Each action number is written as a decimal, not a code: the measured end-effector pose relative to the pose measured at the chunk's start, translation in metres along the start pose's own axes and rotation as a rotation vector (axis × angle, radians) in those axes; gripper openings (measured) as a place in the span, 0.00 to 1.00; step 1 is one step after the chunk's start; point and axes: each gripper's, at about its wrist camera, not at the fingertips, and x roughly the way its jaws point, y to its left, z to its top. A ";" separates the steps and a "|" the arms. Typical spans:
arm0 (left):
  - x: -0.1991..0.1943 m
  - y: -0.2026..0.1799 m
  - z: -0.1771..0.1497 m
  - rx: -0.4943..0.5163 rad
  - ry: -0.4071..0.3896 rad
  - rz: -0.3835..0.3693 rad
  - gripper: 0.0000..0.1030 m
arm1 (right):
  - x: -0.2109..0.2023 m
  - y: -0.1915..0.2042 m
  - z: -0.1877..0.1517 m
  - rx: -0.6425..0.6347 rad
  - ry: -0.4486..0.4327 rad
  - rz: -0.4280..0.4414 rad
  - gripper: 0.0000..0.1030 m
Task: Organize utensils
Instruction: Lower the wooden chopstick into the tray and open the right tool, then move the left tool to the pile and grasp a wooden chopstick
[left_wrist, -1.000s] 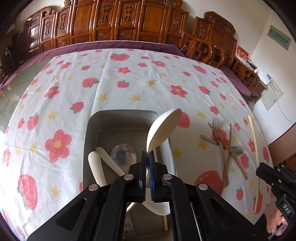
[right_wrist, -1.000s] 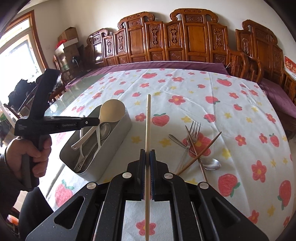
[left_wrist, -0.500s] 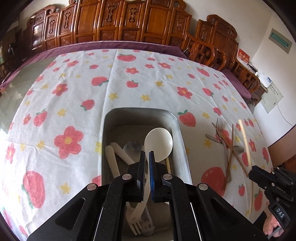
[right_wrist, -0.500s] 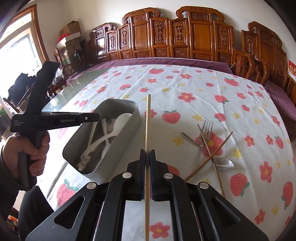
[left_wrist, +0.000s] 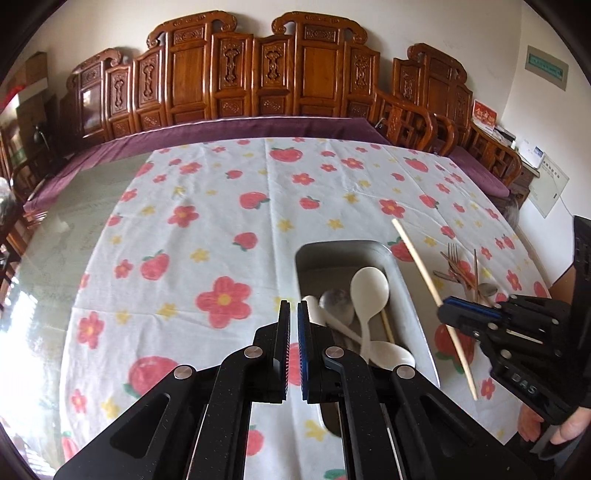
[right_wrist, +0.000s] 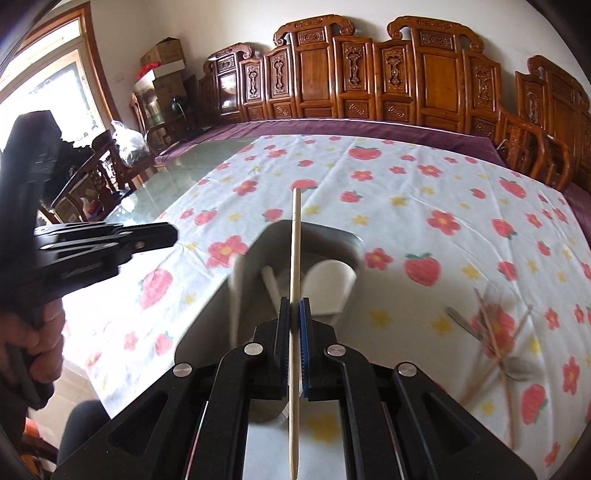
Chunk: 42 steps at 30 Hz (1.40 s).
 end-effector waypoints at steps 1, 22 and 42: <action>-0.004 0.004 -0.001 0.000 -0.005 0.006 0.02 | 0.007 0.003 0.004 -0.001 0.003 -0.005 0.06; -0.014 0.015 -0.016 -0.002 -0.006 0.022 0.02 | 0.063 0.007 0.002 0.031 0.068 0.003 0.07; -0.057 -0.073 -0.015 0.090 -0.065 -0.022 0.03 | -0.100 -0.058 -0.051 0.044 -0.071 -0.072 0.07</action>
